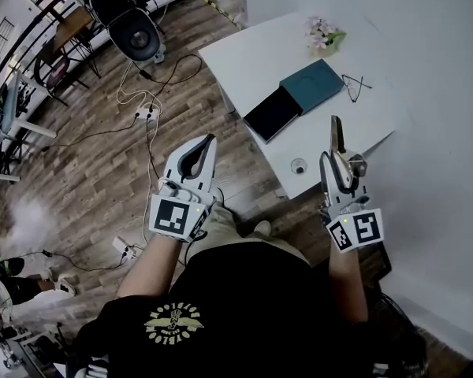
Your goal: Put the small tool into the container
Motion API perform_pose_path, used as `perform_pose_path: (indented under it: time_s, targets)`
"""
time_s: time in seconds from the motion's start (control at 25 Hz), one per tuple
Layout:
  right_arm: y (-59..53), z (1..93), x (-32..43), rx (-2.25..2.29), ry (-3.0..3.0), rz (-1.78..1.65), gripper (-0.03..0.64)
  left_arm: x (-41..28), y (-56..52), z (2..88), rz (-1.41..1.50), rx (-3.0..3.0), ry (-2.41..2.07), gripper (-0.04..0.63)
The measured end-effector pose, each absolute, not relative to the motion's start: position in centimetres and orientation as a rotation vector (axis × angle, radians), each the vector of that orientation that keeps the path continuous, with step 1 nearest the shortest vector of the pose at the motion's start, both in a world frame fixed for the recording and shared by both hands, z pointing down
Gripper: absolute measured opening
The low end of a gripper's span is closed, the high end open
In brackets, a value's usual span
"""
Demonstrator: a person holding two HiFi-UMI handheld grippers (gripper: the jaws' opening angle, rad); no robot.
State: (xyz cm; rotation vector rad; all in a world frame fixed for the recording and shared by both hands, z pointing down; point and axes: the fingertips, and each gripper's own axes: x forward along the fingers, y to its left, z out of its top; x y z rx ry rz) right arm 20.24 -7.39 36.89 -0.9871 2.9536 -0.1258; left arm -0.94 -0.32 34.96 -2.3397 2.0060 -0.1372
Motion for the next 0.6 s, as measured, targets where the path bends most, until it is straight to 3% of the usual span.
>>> perform_pose_path:
  time_s: [0.6]
  targets:
    - [-11.5,37.4,12.5,-1.091,2.973,-0.146,0.066,-9.5,-6.6,36.1,-0.137,-2.412,1.97,0.008]
